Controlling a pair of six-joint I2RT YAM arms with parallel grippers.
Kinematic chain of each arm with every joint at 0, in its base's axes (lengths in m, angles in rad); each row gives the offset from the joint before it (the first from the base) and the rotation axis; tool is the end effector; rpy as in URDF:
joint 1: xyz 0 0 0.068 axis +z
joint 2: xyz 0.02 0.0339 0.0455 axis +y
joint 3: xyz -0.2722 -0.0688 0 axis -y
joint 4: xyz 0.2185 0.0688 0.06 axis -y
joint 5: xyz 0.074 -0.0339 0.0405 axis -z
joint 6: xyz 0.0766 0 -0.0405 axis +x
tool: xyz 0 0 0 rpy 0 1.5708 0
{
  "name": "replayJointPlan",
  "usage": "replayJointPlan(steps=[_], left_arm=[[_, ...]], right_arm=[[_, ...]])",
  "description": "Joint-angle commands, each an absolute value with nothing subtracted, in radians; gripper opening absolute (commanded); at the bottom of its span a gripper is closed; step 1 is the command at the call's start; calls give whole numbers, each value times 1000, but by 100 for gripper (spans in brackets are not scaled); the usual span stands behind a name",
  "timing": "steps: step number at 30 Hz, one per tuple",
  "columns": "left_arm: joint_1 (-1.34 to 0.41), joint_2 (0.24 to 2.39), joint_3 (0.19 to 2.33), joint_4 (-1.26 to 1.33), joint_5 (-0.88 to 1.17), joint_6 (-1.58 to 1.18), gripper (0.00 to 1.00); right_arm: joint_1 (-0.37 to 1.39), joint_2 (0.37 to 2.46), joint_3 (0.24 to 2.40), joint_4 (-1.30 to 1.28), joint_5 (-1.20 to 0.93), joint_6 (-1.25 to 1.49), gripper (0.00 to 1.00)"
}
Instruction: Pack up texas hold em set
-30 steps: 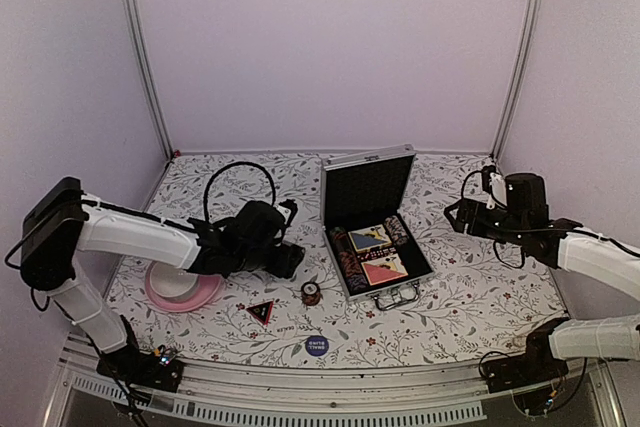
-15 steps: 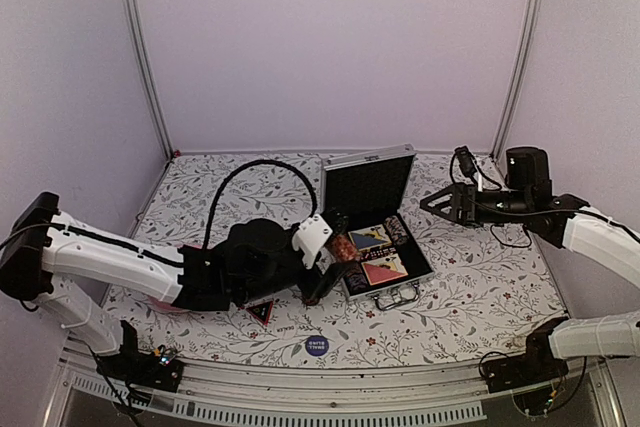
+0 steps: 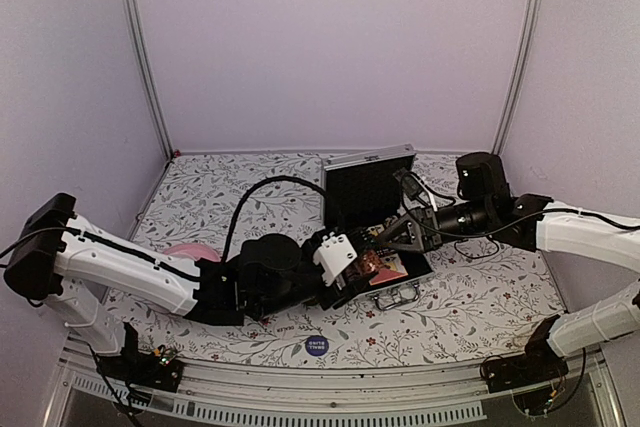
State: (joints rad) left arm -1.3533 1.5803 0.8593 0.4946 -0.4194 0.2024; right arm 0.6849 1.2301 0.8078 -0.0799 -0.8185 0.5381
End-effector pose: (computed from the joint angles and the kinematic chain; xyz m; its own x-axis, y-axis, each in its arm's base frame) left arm 0.1096 -0.3512 0.2542 0.1146 0.3322 -0.9362 0.7995 0.5286 0.2854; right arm 0.1688 0.2101 0.2744 -0.7957 -0.1977 -0.5725 -0.6057 0.2629 0.7510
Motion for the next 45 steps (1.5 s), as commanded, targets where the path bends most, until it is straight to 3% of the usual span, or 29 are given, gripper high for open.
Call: replayJointPlan(steps=[1, 21, 28, 30, 35, 37, 45], left_arm=[[-1368, 1569, 894, 617, -416, 216, 47], [-1370, 1575, 873, 635, -414, 200, 46], [-1370, 1582, 875, 631, -425, 197, 48], [-1369, 1583, 876, 626, -434, 197, 53], [-1357, 1563, 862, 619, -463, 168, 86], [-1340, 1539, 850, 603, -461, 131, 94], [-1144, 1336, 704, 460, -365, -97, 97]], right_arm=[[730, 1278, 853, -31, -861, 534, 78], [784, 1380, 902, 29, -874, 526, 54], [785, 1388, 916, 29, -870, 517, 34], [784, 1382, 914, 29, -851, 513, 32], [780, 1357, 922, -15, -760, 494, 30], [764, 1339, 926, -65, -678, 471, 30], [623, 1277, 879, -292, -319, 368, 29]])
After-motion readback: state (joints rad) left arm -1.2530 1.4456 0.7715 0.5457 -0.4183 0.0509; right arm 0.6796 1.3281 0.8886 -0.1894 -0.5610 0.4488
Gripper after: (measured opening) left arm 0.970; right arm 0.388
